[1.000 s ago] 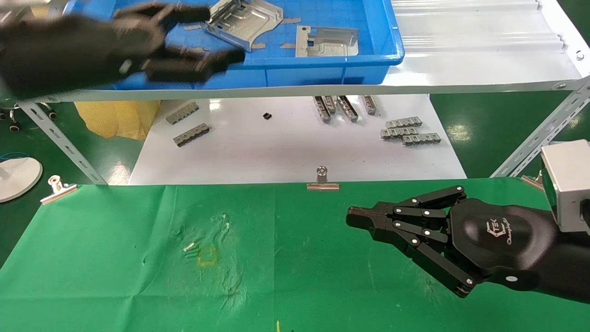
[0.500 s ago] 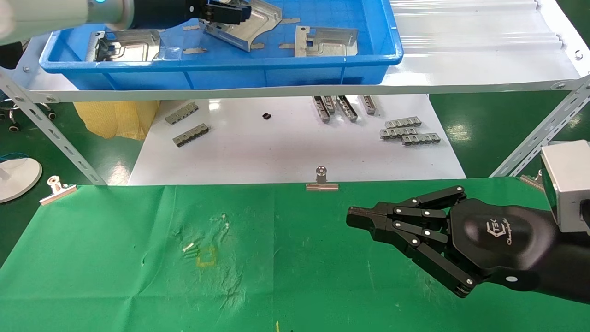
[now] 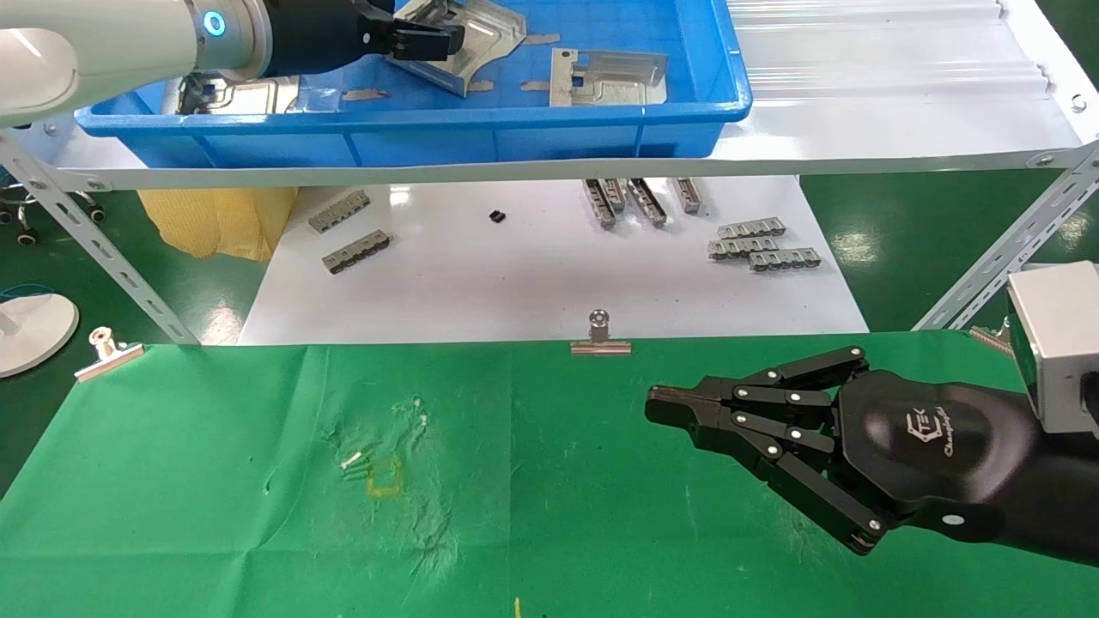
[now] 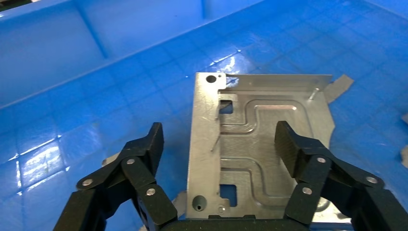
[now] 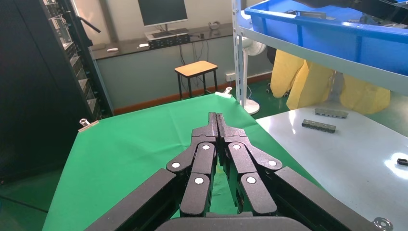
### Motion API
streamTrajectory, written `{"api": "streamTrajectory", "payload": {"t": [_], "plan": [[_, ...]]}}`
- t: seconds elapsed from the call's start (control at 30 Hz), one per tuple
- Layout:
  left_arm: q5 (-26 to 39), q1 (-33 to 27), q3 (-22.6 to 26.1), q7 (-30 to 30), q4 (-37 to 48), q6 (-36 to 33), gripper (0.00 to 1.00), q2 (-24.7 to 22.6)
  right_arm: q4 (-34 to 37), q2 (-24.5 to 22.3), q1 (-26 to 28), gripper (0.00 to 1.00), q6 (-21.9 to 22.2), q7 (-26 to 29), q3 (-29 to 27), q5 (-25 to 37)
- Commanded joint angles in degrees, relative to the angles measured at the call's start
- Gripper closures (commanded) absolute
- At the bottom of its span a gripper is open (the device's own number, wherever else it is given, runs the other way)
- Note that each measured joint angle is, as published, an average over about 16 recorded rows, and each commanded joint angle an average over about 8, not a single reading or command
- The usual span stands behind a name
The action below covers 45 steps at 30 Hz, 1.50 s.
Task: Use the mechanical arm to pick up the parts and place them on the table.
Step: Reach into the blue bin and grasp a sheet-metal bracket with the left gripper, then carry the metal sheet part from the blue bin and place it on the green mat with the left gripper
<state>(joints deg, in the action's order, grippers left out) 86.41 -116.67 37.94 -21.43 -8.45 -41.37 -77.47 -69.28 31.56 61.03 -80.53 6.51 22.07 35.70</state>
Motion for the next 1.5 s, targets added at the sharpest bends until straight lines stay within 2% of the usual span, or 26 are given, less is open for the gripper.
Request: {"api": "streamTrajectory", "payload": {"t": [0.03, 0.1, 0.17, 0.47, 0.7, 0.93, 1.07, 1.2, 1.5], "plan": [[-0.2, 0.0, 0.2, 0.0, 0.0, -0.4, 1.0, 0.0, 0.0, 0.0, 0.0, 0.28, 0.0, 0.0, 0.0, 0.0], [-0.3, -0.1, 0.4, 0.1, 0.1, -1.0, 1.0, 0.1, 0.0, 0.0, 0.0, 0.1, 0.0, 0.0, 0.0, 0.0], [-0.5, -0.1, 0.5, 0.2, 0.3, -1.9, 1.0, 0.2, 0.0, 0.0, 0.0, 0.0, 0.0, 0.0, 0.0, 0.0], [-2.6, -0.5, -0.1, 2.9, 1.3, -5.7, 1.0, 0.7, 0.0, 0.0, 0.0, 0.0, 0.0, 0.0, 0.0, 0.0], [-4.3, -0.9, -1.0, 5.6, 2.5, -6.0, 1.0, 1.0, 0.0, 0.0, 0.0, 0.0, 0.0, 0.0, 0.0, 0.0], [-8.3, -1.1, -3.8, 9.1, 2.7, -5.1, 1.0, 2.5, 0.0, 0.0, 0.0, 0.0, 0.0, 0.0, 0.0, 0.0], [-11.2, -1.2, -5.8, 12.2, 2.1, -6.9, 1.0, 4.2, 0.0, 0.0, 0.0, 0.0, 0.0, 0.0, 0.0, 0.0], [-14.0, -0.9, -7.7, 16.4, 0.9, -12.2, 1.0, 6.9, 0.0, 0.0, 0.0, 0.0, 0.0, 0.0, 0.0, 0.0], [-20.3, 2.5, -11.6, 29.0, -1.8, -31.9, 1.0, 16.2, 0.0, 0.0, 0.0, 0.0, 0.0, 0.0, 0.0, 0.0]]}}
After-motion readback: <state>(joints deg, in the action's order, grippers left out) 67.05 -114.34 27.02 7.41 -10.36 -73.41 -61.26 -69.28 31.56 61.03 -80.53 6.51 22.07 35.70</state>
